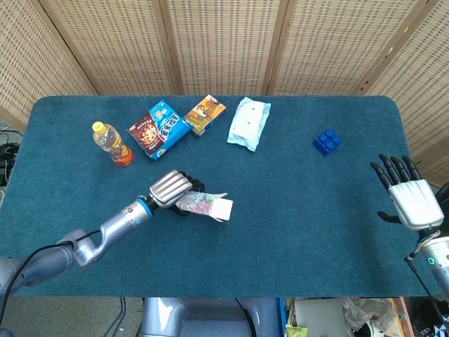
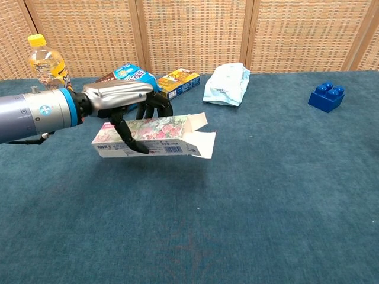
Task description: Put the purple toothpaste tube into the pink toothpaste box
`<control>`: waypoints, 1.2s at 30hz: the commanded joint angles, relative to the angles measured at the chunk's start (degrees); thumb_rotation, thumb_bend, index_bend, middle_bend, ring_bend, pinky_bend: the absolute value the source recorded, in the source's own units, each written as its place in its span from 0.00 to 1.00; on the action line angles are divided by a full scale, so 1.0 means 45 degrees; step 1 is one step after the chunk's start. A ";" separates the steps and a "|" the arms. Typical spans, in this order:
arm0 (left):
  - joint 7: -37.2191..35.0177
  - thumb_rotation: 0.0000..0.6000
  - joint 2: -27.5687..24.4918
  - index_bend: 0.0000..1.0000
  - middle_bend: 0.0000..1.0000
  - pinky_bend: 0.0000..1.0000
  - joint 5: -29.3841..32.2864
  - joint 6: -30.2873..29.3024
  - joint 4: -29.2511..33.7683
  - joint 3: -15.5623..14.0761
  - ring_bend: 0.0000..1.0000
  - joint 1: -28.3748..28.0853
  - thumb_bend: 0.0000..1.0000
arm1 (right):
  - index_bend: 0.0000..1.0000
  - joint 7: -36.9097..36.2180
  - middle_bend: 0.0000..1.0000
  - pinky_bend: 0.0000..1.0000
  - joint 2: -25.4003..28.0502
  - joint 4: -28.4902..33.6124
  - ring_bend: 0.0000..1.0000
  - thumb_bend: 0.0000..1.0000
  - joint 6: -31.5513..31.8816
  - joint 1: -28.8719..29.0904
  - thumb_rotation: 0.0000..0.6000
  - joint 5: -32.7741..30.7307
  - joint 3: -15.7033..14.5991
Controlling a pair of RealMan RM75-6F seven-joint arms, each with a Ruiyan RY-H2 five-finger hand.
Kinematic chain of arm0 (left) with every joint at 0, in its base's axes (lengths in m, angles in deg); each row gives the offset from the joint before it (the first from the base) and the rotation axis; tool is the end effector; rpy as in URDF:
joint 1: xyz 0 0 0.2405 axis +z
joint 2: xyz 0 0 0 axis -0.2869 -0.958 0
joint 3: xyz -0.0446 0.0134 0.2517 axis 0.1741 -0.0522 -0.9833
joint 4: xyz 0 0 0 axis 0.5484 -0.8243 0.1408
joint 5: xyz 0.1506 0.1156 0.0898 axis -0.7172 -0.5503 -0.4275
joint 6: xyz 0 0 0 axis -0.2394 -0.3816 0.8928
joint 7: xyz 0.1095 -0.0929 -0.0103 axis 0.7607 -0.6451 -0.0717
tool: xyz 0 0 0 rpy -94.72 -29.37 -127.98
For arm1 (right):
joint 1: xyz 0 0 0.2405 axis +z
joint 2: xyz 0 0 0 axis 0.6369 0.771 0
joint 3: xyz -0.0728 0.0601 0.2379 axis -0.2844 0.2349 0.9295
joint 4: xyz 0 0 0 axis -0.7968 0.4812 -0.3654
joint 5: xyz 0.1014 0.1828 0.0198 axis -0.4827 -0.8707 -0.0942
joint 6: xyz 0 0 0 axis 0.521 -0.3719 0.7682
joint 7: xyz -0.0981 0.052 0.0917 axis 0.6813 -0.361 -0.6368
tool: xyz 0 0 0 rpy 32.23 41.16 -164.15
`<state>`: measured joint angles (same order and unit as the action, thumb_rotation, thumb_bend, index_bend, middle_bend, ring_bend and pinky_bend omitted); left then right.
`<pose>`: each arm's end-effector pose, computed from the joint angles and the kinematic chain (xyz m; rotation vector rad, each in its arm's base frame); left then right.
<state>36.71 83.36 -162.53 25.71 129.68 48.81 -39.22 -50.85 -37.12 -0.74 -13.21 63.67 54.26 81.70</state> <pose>-0.1278 0.3839 -0.0402 -2.2466 -0.7686 -1.0914 -0.3050 -0.2851 0.1945 1.6668 -0.5677 0.7005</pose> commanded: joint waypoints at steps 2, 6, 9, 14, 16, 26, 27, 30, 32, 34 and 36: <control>0.0063 1.00 0.0131 0.44 0.32 0.40 0.0083 0.0428 -0.0076 -0.0119 0.29 0.0064 0.32 | 0.00 -0.0206 0.00 0.00 -0.0264 -0.0291 0.00 0.00 0.0319 -0.0334 1.00 0.0330 -0.0147; 0.0541 1.00 0.0051 0.05 0.01 0.20 0.0284 0.1038 0.0218 -0.0188 0.03 0.0072 0.32 | 0.00 -0.0387 0.00 0.00 -0.0427 -0.0516 0.00 0.00 0.0671 -0.0638 1.00 0.0600 -0.0204; 0.0727 1.00 -0.0150 0.00 0.00 0.09 0.0587 0.1313 0.0838 -0.0082 0.00 0.0169 0.32 | 0.00 -0.0662 0.00 0.00 -0.0498 -0.0618 0.00 0.00 0.1021 -0.0924 1.00 0.0810 -0.0236; 0.0765 1.00 -0.1439 0.00 0.00 0.01 0.0421 -0.0844 0.2820 0.0146 0.00 0.1259 0.32 | 0.00 -0.1524 0.00 0.00 -0.0487 -0.0517 0.00 0.00 0.2350 -0.1836 1.00 0.1243 -0.0324; 0.1023 1.00 -0.1946 0.00 0.00 0.00 0.0279 -0.1704 0.3414 0.0148 0.00 0.1721 0.32 | 0.00 -0.1587 0.00 0.00 -0.0516 -0.0465 0.00 0.00 0.2632 -0.2127 1.00 0.1263 -0.0353; 0.3265 1.00 -0.5225 0.00 0.00 0.00 0.0142 -0.5947 0.7057 -0.0426 0.00 0.5015 0.20 | 0.00 -0.1709 0.00 0.00 -0.0845 0.0280 0.00 0.00 0.3737 -0.3476 1.00 0.1581 -0.0630; 0.3443 1.00 -0.5603 0.00 0.00 0.00 0.0227 -0.6380 0.7569 -0.0560 0.00 0.5489 0.19 | 0.00 -0.1482 0.00 0.00 -0.0908 0.0318 0.00 0.00 0.3906 -0.3628 1.00 0.1635 -0.0639; 0.3387 1.00 -0.6473 0.00 0.00 0.00 0.0380 -0.7144 0.8779 -0.1018 0.00 0.6571 0.18 | 0.00 -0.0984 0.00 0.00 -0.0988 0.0566 0.00 0.00 0.4292 -0.4011 1.00 0.1756 -0.0682; 0.3604 1.00 -0.6842 0.00 0.00 0.00 0.0697 -0.7397 0.9298 -0.1214 0.00 0.7108 0.17 | 0.00 -0.0780 0.00 0.00 -0.0974 0.0721 0.00 0.00 0.4464 -0.4179 1.00 0.1858 -0.0719; 0.4172 1.00 -0.7185 0.00 0.00 0.00 0.1048 -0.7599 0.9801 -0.1419 0.00 0.7621 0.17 | 0.00 -0.0542 0.00 0.00 -0.0944 0.0893 0.00 0.00 0.4632 -0.4333 1.00 0.1951 -0.0738; 0.4800 1.00 -0.7425 0.00 0.00 0.00 0.1402 -0.7838 1.0281 -0.1559 0.00 0.8106 0.17 | 0.00 -0.0364 0.00 0.00 -0.0909 0.1043 0.00 0.00 0.4804 -0.4455 1.00 0.2096 -0.0749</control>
<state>55.06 51.77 -158.45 -7.89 173.02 43.25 -5.23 -52.90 -41.30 3.56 8.02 43.99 63.31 78.42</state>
